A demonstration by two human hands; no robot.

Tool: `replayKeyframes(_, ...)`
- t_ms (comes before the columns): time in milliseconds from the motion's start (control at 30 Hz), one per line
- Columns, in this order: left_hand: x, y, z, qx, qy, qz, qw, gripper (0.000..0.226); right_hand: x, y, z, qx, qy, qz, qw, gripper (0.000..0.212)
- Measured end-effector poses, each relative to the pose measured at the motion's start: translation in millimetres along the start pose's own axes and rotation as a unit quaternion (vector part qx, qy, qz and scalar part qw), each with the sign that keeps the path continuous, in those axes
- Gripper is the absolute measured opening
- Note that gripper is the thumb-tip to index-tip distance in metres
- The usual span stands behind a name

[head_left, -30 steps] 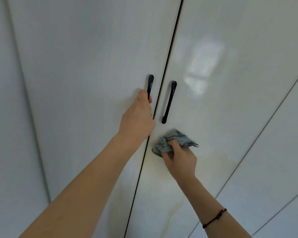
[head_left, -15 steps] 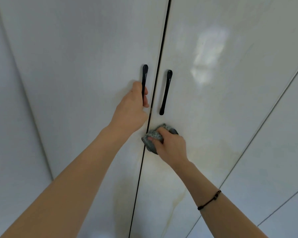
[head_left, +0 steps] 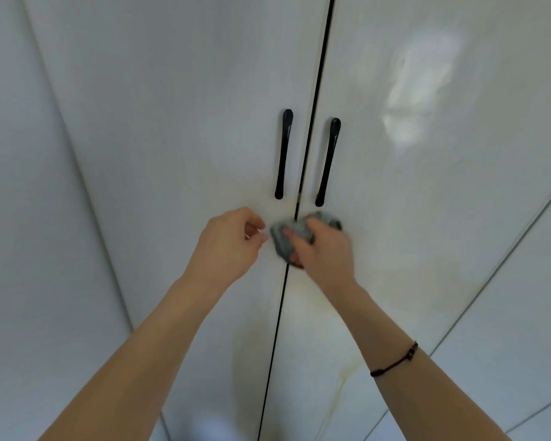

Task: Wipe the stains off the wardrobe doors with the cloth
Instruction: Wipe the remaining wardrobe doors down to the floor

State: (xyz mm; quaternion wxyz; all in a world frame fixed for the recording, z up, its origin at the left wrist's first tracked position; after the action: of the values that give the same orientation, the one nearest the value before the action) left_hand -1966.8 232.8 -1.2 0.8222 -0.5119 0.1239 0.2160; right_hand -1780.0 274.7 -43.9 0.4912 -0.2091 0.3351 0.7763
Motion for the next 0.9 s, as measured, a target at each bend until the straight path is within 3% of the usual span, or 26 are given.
replayKeyframes(67, 15.7, 5.4, -7.2, -0.001, 0.005, -0.006, 1.0, 0.01, -1.4, 5.5, 14.3, 0.004, -0.049, 0.065, 0.997, 0.047)
replayKeyframes(133, 31.2, 6.5, -11.6, 0.013, 0.011, -0.023, 1.0, 0.011, 11.0, 1.6, 6.3, -0.027, -0.085, 0.015, 0.996, 0.047)
replayKeyframes(333, 62.1, 29.6, -23.1, -0.048, 0.121, 0.154, 0.979, 0.012, 54.4, -19.4, -48.0, -0.058, -0.041, -0.087, 0.994, 0.039)
replayKeyframes(400, 60.2, 26.5, -27.1, -0.023, 0.082, 0.096, 0.992, 0.014, 43.4, -11.1, -36.8, -0.052, -0.076, -0.1, 0.991, 0.044)
replayKeyframes(467, 55.3, 13.9, -23.0, 0.045, 0.028, 0.023, 0.998, 0.029, 22.2, 6.0, -13.0, 0.004, -0.119, -0.074, 0.99, 0.049)
replayKeyframes(533, 51.6, 1.0, -17.8, 0.098, 0.018, 0.008, 0.995, 0.05, 9.5, 20.5, 9.7, 0.057, -0.14, -0.024, 0.988, 0.049)
replayKeyframes(600, 50.9, -6.0, -19.2, 0.099, 0.036, 0.035, 0.994, 0.058, 11.9, 23.5, 13.8, 0.078, -0.146, -0.004, 0.986, 0.05)
replayKeyframes(800, 65.5, 18.4, -45.9, -0.044, 0.182, 0.109, 0.976, 0.047, 52.7, -3.3, -46.8, 0.062, -0.044, -0.046, 0.996, 0.055)
replayKeyframes(900, 67.3, 27.0, -57.6, -0.057, 0.188, 0.061, 0.979, 0.067, 50.4, 0.3, -53.9, 0.093, -0.003, -0.039, 0.995, 0.054)
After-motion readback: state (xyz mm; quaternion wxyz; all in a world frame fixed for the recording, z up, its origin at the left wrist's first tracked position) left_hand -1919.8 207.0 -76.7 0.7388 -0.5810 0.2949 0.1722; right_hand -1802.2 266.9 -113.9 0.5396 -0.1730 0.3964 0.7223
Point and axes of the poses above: each hand's wrist, its own z-axis towards the middle knuckle, its own x-axis out of the palm, y = z × x, the point moved 1 cm from there along z, towards the middle knuckle, and after that the axes turned 14 degrees about -z, right-handed, at the moved point
